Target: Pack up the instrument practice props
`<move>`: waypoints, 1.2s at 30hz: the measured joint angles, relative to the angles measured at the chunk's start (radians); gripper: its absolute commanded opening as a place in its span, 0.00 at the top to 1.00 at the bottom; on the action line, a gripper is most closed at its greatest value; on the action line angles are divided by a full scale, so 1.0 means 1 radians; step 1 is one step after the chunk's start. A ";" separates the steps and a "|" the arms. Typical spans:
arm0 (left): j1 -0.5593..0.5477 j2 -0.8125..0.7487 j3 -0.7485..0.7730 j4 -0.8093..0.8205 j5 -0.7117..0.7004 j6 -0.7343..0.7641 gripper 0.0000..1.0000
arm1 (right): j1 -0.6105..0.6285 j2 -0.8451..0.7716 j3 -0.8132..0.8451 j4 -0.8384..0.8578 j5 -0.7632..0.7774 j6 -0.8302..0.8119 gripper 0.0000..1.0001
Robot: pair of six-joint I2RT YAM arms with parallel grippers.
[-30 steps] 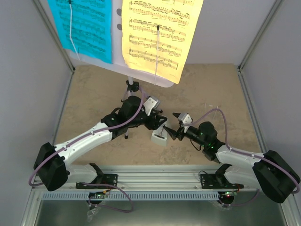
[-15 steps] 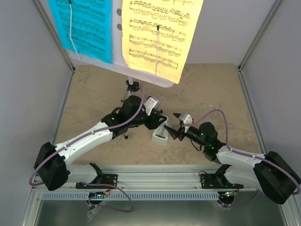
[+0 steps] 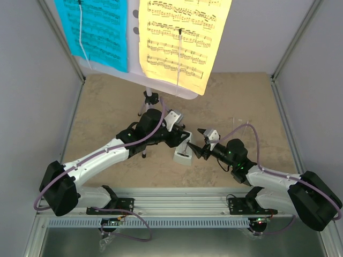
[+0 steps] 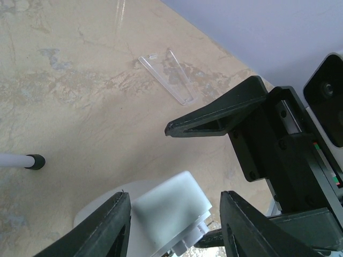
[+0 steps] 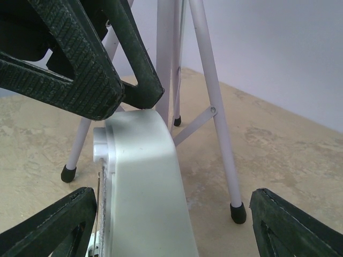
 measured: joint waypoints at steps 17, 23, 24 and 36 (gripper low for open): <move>0.000 0.014 0.006 0.000 0.000 0.000 0.58 | 0.000 0.027 0.016 -0.016 0.002 0.000 0.20; 0.000 0.019 0.009 0.000 0.000 0.000 0.58 | 0.000 0.039 0.025 -0.017 0.001 0.000 0.20; 0.000 0.019 0.009 0.000 0.000 0.000 0.58 | 0.000 0.043 0.027 -0.018 0.000 0.000 0.20; 0.000 0.027 0.011 -0.001 0.000 0.000 0.59 | -0.002 0.061 0.036 -0.022 -0.003 0.025 0.20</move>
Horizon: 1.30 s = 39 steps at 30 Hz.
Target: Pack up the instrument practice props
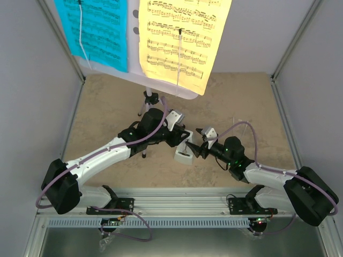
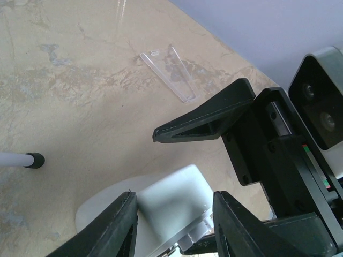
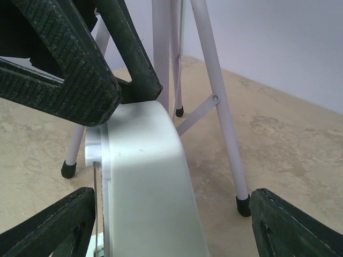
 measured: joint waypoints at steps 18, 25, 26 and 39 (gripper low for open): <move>0.000 0.006 0.002 -0.003 0.008 0.000 0.60 | -0.027 0.042 0.021 0.000 -0.041 0.021 0.20; 0.000 0.016 0.006 -0.003 0.022 0.000 0.60 | -0.031 0.049 0.027 -0.002 -0.045 0.020 0.20; 0.000 0.016 0.006 -0.003 0.024 0.000 0.59 | -0.031 0.049 0.028 -0.003 -0.048 0.021 0.19; 0.000 0.017 0.007 -0.013 0.021 0.007 0.25 | -0.033 -0.076 -0.015 0.008 -0.104 0.019 0.02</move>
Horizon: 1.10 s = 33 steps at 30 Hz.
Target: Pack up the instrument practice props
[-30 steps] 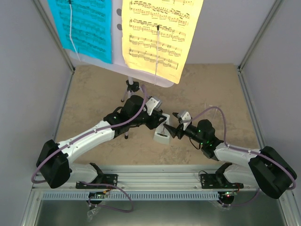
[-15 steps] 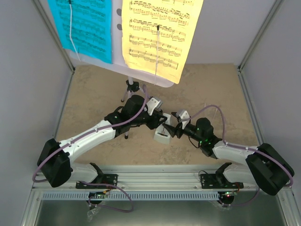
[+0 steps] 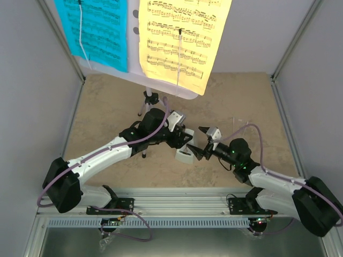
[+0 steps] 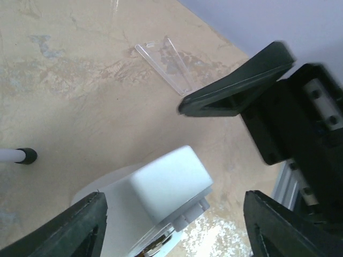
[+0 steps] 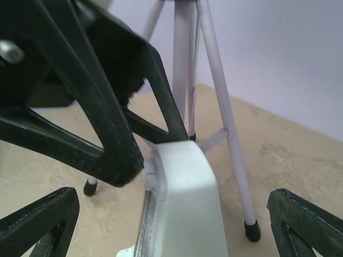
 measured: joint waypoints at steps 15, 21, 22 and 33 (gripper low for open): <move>-0.001 0.005 0.000 -0.014 -0.003 -0.005 0.16 | -0.003 -0.294 -0.055 -0.383 0.248 0.256 0.02; -0.010 0.025 0.008 -0.031 0.000 -0.007 0.18 | -0.013 -0.305 -0.056 -0.534 0.311 0.453 0.04; -0.012 0.029 0.011 -0.037 0.000 -0.007 0.19 | -0.016 -0.298 -0.056 -0.545 0.317 0.470 0.04; -0.048 0.059 0.055 -0.094 -0.040 0.002 0.21 | -0.033 -0.124 -0.004 -0.620 0.345 0.561 0.05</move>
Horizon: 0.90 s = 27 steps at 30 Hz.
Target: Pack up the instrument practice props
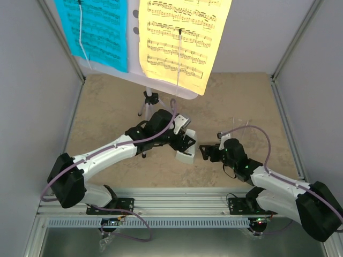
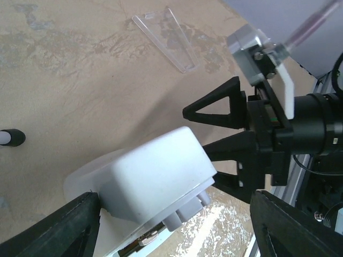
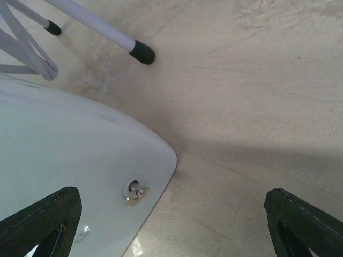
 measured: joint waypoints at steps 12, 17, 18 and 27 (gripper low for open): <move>-0.012 0.007 0.014 -0.029 -0.008 0.003 0.23 | -0.015 0.195 0.106 0.020 0.023 -0.025 0.05; -0.013 0.003 0.015 -0.041 -0.001 0.003 0.24 | -0.020 0.267 0.144 0.038 0.025 -0.043 0.05; -0.013 0.001 0.015 -0.043 0.000 0.003 0.24 | -0.020 0.280 0.153 0.042 0.024 -0.048 0.05; -0.023 -0.010 0.019 -0.067 -0.025 0.010 0.21 | -0.024 0.288 0.207 0.048 0.025 -0.085 0.02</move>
